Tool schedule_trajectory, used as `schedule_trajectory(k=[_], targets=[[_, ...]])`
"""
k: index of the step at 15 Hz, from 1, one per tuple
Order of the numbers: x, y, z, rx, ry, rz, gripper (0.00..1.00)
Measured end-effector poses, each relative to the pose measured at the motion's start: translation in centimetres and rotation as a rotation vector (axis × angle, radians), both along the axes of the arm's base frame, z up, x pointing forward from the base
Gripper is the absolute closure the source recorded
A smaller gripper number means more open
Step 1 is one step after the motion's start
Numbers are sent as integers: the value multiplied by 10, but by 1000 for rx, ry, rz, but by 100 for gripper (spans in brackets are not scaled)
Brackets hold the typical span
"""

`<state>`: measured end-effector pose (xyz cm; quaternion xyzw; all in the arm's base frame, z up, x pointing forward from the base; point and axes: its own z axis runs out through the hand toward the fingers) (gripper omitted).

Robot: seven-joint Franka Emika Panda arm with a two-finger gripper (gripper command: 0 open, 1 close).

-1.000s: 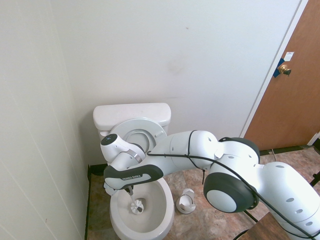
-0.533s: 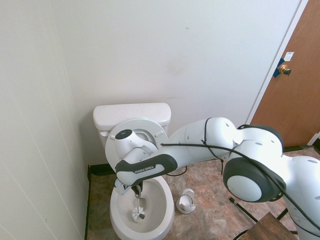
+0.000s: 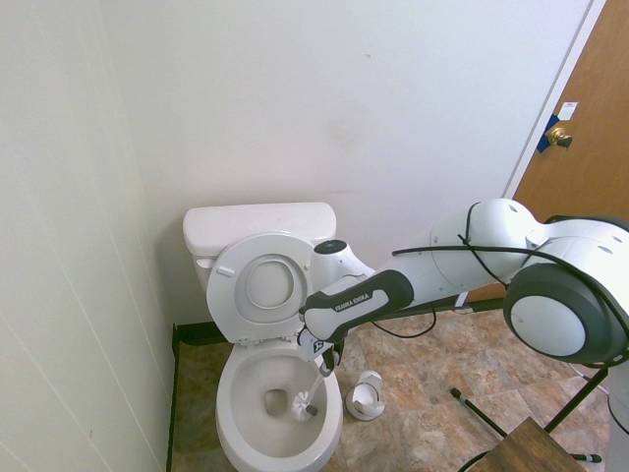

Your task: Clean the toilet

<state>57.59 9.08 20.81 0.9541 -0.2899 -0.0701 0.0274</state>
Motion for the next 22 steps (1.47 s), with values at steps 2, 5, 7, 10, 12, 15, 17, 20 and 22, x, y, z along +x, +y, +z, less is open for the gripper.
schedule_trajectory(k=[2,5,7,10,12,15,17,20,22], targets=[[12,-8,5,-3,-17,-16,100],[47,-9,8,-9,-27,-29,100],[75,3,9,-17,-32,-38,100],[105,45,7,-34,-34,-16,100],[112,84,3,-48,-36,12,100],[112,127,-5,-62,-35,50,100],[109,133,-6,-64,-33,60,100],[95,123,16,-76,-46,66,100],[80,121,53,-82,-64,86,100]])
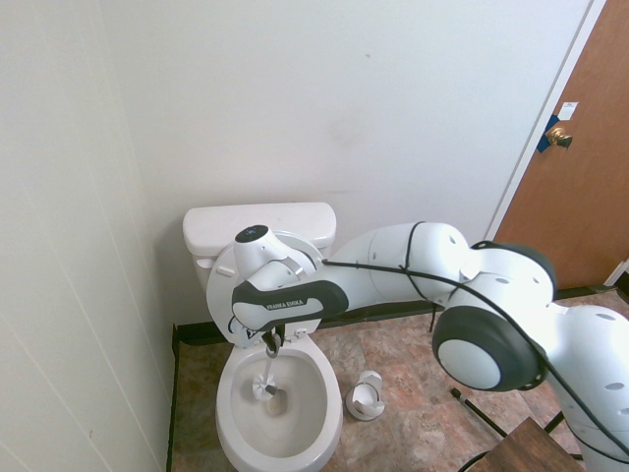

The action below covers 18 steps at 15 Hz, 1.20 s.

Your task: Clean the toilet

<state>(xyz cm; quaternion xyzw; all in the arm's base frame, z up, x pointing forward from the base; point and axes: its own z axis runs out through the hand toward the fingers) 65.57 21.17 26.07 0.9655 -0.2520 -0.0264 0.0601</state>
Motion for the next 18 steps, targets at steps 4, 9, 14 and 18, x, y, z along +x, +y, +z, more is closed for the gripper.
schedule_trajectory(k=[4,9,14,18], targets=[[-47,-1,76,-13,-49,45,100],[-106,-70,146,-33,-120,-82,100],[-183,-210,171,-35,-121,-310,100],[-266,-349,136,15,-38,-417,100]])
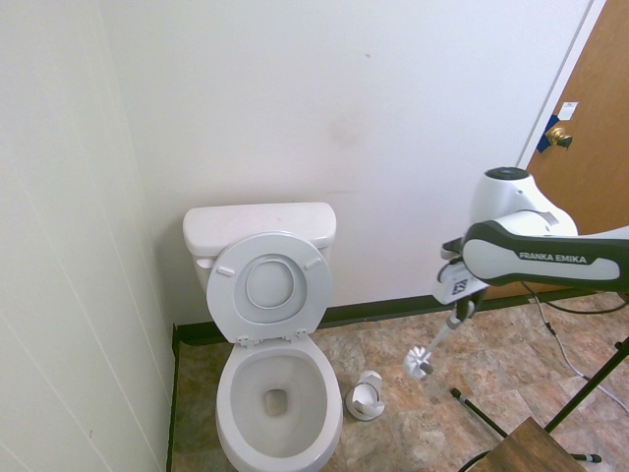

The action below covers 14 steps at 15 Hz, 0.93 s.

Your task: Clean the toilet

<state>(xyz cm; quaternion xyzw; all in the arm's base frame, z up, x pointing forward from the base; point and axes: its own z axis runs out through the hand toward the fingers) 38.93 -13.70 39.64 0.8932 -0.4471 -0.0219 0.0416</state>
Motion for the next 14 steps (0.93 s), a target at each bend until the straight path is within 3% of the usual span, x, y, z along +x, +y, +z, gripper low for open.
schedule_trajectory(k=[6,14], targets=[[59,24,-81,74,25,45,100],[151,44,-147,90,69,33,100]])
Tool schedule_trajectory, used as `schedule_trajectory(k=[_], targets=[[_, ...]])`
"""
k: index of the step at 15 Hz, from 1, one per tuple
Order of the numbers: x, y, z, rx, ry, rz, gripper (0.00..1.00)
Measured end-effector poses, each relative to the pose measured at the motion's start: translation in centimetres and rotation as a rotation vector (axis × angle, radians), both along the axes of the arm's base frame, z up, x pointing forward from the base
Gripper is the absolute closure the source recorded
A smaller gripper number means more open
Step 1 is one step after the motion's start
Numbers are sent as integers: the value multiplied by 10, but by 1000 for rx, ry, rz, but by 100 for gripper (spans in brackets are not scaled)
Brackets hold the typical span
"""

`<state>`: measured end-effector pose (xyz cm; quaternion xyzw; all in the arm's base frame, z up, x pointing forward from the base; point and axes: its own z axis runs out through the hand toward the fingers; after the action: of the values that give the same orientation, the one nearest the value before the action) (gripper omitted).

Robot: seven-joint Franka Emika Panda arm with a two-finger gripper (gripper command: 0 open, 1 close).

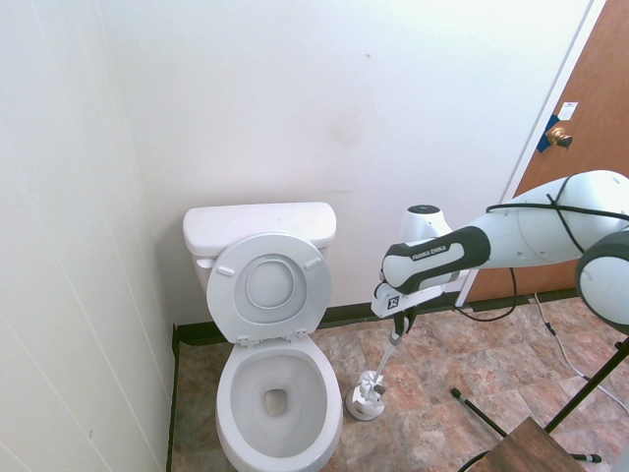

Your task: Clean the toilet

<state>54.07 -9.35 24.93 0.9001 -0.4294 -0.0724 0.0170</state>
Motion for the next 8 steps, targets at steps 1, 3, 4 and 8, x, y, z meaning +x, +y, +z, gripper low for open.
schedule_trajectory(k=[1,3,4,8], targets=[[7,-2,-9,-5,8,-12,100],[19,-10,-29,-9,25,-31,100],[24,-14,-37,-10,32,-39,100],[42,-21,-73,-11,57,-67,100]])
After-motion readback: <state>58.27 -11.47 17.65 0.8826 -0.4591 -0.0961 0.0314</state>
